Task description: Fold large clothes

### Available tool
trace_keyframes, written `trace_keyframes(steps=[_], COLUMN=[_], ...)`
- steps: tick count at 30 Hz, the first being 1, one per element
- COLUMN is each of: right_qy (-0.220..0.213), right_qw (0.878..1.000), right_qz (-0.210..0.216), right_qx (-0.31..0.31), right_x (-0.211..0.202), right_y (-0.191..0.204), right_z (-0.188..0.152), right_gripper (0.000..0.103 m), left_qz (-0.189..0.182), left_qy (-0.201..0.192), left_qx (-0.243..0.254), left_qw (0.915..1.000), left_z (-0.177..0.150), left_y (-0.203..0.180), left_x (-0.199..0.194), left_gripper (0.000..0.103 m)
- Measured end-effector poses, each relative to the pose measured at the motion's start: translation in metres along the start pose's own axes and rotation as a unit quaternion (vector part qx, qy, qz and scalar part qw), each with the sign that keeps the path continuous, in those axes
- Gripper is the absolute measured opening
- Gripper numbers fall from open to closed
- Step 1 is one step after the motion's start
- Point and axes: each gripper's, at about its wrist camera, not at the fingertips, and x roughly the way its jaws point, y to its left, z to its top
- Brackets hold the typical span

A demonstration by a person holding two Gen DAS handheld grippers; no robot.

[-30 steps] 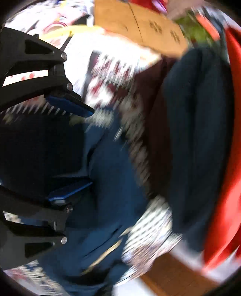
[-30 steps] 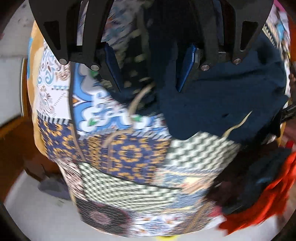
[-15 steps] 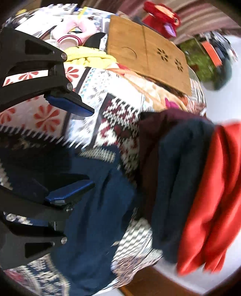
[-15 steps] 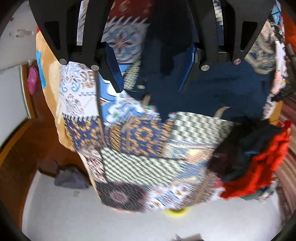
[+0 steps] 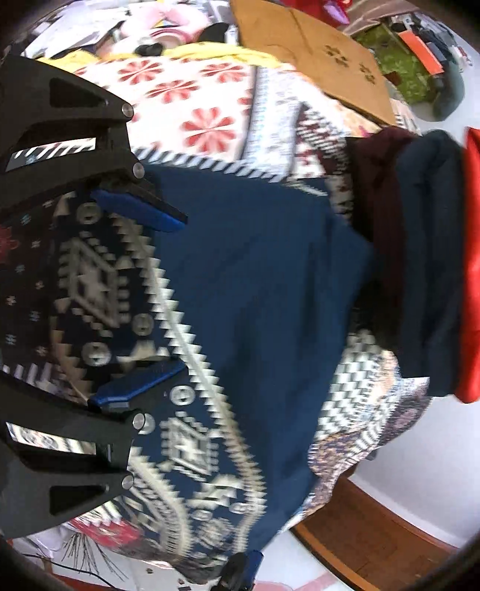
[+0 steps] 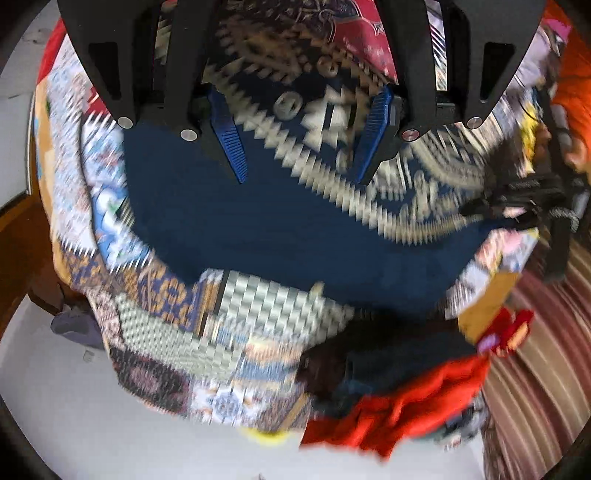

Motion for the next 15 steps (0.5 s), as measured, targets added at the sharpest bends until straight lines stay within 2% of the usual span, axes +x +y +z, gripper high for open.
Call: trace_keyframes(steps=[4,9,15], right_qy=[-0.019,-0.041,-0.061], right_qw=[0.999,0.999,0.998], right_qz=[-0.025,-0.023,-0.011], right_qx=[-0.012,-0.007,-0.003], right_x=[-0.007,-0.025,-0.034], right_y=[0.008,0.014,0.028], right_z=[-0.013,-0.014,-0.013], right_gripper=[0.062,0.065,0.065], left_qz=[0.003,0.011,-0.003], left_qy=[-0.006,-0.014,-0.035], left_qx=[-0.024,-0.06,-0.153], left_qw=[0.9997,0.998,0.9875], left_z=[-0.023,-0.048,-0.075], left_y=[0.008,0.027,0.051], left_x=[-0.011,-0.03,-0.052], left_gripper=[0.074,0.074,0.075])
